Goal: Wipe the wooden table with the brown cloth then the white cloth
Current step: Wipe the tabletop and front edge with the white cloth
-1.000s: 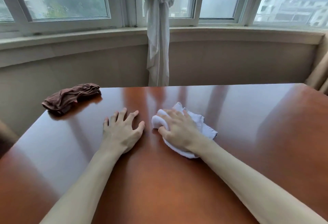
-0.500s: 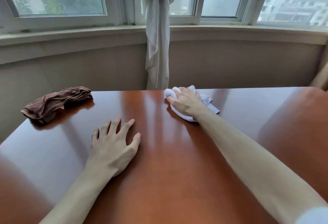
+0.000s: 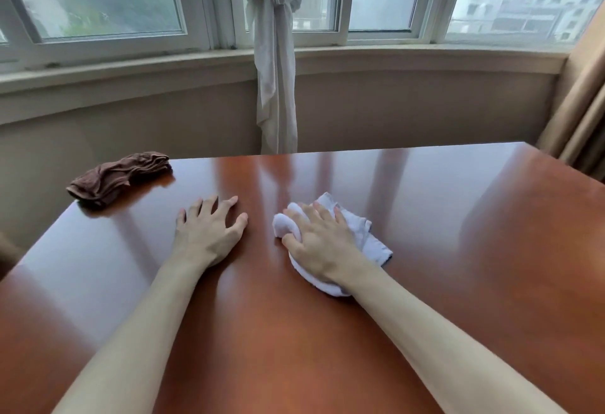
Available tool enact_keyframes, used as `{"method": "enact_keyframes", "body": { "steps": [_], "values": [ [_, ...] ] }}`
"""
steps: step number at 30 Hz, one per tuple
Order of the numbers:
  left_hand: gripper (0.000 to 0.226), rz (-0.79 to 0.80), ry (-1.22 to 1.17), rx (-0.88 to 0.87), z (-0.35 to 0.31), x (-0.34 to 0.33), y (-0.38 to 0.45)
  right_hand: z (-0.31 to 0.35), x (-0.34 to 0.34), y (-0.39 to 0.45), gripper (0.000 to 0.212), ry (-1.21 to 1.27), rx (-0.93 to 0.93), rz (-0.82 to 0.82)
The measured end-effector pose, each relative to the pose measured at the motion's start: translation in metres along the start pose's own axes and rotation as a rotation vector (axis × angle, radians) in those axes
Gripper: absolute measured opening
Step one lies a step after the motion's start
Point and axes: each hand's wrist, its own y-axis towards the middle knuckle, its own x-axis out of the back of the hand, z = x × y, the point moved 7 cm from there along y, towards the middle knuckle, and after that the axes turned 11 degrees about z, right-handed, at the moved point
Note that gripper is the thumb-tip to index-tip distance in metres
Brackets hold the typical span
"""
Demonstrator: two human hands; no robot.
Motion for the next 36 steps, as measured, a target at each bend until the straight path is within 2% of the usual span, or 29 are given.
{"method": "enact_keyframes", "body": {
  "steps": [4, 8, 13, 17, 22, 26, 31, 36],
  "values": [
    [0.064, 0.018, 0.02, -0.009, -0.002, 0.003, -0.002, 0.036, -0.019, -0.096, 0.074, -0.034, 0.09, 0.019],
    [0.076, 0.031, 0.02, -0.012, 0.0, 0.003, -0.005, 0.034, -0.021, -0.099, 0.072, -0.027, 0.088, 0.016],
    [0.077, 0.006, 0.001, -0.023, -0.001, 0.001, -0.005, -0.012, 0.003, -0.015, 0.057, -0.02, -0.052, -0.044],
    [0.078, -0.028, 0.003, -0.034, -0.003, 0.001, -0.006, -0.053, 0.03, 0.071, 0.067, 0.002, -0.134, -0.078],
    [0.077, -0.048, 0.021, -0.028, -0.002, 0.003, -0.006, -0.091, 0.059, 0.181, 0.042, -0.046, -0.156, -0.105],
    [0.077, -0.052, 0.031, -0.031, -0.001, 0.003, -0.002, -0.104, 0.066, 0.227, 0.05, -0.095, -0.233, -0.061],
    [0.077, -0.035, 0.006, -0.018, -0.001, 0.005, -0.005, -0.085, 0.056, 0.191, 0.047, -0.069, -0.143, -0.049],
    [0.07, 0.012, 0.007, -0.011, -0.004, 0.004, -0.006, -0.035, 0.021, 0.071, 0.042, -0.018, -0.034, -0.012]
  ]
}}
